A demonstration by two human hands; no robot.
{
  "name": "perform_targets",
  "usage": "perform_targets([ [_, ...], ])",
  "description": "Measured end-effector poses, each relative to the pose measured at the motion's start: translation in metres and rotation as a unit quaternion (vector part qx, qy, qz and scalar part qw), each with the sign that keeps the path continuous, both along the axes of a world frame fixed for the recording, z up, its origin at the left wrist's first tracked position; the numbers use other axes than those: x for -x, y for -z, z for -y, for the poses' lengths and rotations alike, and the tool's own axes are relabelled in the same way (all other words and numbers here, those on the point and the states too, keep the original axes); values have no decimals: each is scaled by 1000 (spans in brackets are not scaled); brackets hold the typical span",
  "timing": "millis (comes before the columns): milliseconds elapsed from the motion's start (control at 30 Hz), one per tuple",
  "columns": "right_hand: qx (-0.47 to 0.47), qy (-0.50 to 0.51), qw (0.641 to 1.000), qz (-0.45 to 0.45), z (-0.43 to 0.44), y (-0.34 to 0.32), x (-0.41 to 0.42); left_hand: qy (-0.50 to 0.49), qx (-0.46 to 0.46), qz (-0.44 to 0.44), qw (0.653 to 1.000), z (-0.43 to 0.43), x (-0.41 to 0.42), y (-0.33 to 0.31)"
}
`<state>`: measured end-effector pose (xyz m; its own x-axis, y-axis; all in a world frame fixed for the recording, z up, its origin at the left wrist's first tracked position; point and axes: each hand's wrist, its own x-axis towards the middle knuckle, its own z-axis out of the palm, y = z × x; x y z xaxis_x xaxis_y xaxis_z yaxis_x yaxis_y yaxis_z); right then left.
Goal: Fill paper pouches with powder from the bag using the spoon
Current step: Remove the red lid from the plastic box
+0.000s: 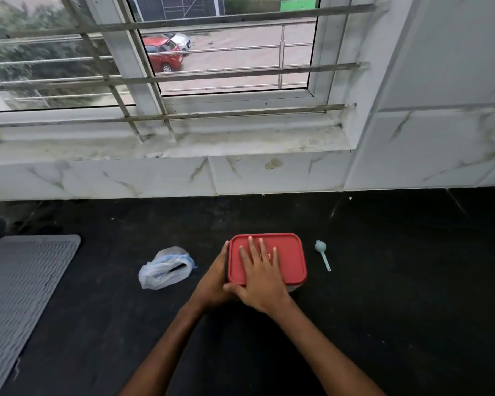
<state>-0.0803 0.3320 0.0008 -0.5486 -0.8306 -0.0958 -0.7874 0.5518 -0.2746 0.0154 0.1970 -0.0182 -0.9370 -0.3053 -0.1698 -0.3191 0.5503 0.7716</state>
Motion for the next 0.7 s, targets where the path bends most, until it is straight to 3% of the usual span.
perform_targets([
  [400, -7, -7, 986, -167, 8, 26, -13, -8, -62, -49, 997, 3, 2, 17],
  [600, 43, 32, 992, -113, 16, 3, -26, -4, -62, -25, 998, 2, -2, 13],
  [700, 163, 61, 983, -60, 16, -16, -15, -9, -67, -22, 997, 4, -2, 2],
])
